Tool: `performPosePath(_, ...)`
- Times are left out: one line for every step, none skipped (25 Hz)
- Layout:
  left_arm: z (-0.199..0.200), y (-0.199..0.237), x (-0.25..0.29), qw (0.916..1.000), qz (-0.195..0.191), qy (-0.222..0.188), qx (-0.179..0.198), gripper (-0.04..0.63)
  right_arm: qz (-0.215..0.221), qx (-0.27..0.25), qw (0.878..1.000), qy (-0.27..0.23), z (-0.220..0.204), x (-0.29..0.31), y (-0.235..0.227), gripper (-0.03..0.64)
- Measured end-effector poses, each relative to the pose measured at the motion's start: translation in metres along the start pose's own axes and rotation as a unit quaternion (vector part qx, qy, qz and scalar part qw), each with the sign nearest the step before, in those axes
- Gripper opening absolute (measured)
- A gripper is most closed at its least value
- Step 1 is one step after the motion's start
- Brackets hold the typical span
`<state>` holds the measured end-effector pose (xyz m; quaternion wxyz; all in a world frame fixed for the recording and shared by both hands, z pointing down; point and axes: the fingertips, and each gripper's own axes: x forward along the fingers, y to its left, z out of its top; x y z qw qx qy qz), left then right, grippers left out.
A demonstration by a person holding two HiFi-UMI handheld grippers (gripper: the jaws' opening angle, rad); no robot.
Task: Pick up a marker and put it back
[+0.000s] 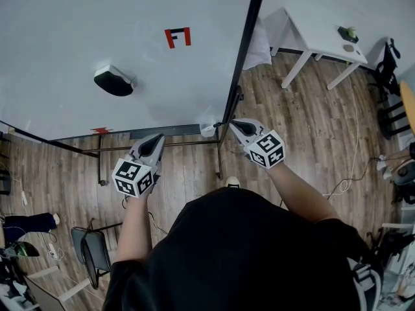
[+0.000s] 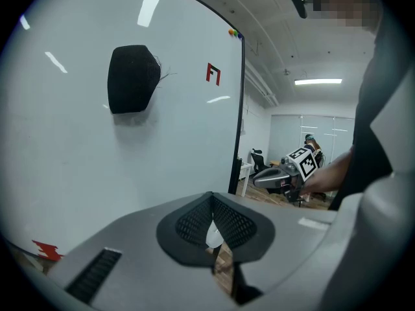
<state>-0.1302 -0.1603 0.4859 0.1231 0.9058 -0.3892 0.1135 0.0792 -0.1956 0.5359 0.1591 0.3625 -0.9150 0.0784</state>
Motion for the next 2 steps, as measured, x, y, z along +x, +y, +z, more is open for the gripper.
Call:
performPosePath(0.0000,-0.0005,-0.0001,1.0000,0.000,0.000,0.000,0.011,0.000,0.000,1.000,0.000,0.0001,-0.0003,-0.0001,0.005)
performPosePath(-0.0001,-0.0010,-0.0002,1.0000,0.000,0.000,0.001,0.011,0.001,0.000,1.000,0.000,0.0001,-0.0006,-0.0002,0.005)
